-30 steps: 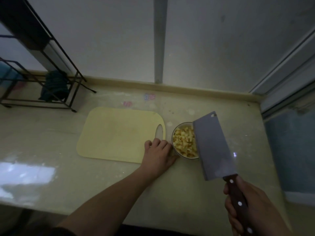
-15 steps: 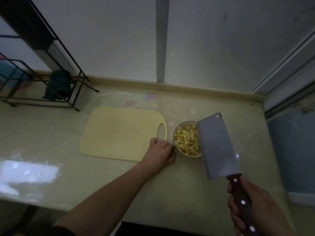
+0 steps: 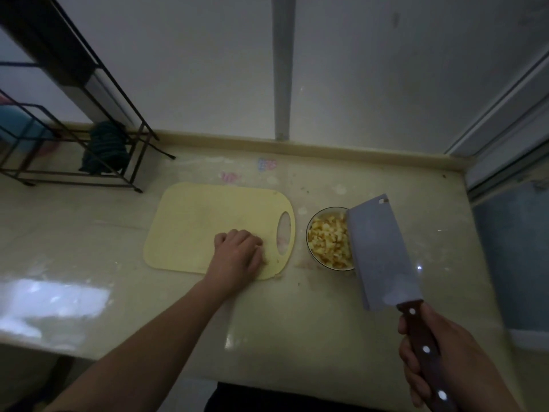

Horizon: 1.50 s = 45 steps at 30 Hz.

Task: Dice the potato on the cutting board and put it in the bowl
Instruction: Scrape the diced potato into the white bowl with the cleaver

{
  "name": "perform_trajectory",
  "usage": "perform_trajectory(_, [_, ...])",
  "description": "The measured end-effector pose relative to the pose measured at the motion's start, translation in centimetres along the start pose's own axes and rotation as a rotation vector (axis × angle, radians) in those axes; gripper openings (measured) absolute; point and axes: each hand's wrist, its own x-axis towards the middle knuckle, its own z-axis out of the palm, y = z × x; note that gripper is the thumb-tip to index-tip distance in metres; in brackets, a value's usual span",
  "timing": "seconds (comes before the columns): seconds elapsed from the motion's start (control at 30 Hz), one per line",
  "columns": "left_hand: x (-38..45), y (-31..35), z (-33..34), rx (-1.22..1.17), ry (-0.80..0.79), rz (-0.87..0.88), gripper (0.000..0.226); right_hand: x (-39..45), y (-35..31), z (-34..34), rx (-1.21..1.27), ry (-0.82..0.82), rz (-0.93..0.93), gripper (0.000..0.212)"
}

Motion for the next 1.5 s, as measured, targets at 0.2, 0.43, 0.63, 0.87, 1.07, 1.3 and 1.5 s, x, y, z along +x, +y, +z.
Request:
perform_trajectory(0.2, [0.4,4.8,1.6,0.008,-0.091,0.572,0.017,-0.1,-0.4,-0.7,0.052,-0.002,-0.007,0.044])
perform_trajectory(0.43, [0.6,1.4,0.4,0.044,-0.187,0.694,0.013,-0.2,-0.6,-1.2,0.073,-0.014,-0.004,0.044])
perform_trajectory(0.63, [0.9,0.2,-0.1,0.043,-0.225,0.777,0.02,-0.3,-0.5,-1.3,0.018,-0.035,-0.048,0.046])
perform_trajectory(0.87, [-0.1,-0.5,0.1,0.022,-0.088,0.469,0.018,0.1,0.0,-1.6,-0.033,-0.022,-0.075,0.046])
perform_trajectory(1.07, [-1.3,6.1,2.1,-0.172,-0.2,0.69,0.031,0.4,-0.2,-2.0,-0.013,-0.016,-0.078,0.044])
perform_trajectory(1.3, [-0.6,14.9,7.2,0.06,-0.357,0.706,0.048,0.8,0.0,-3.5,0.006,-0.009,-0.075,0.045])
perform_trajectory(1.5, [0.2,15.7,7.2,0.237,-0.358,0.644,0.054,1.2,0.7,-4.3,0.009,-0.001,-0.107,0.045])
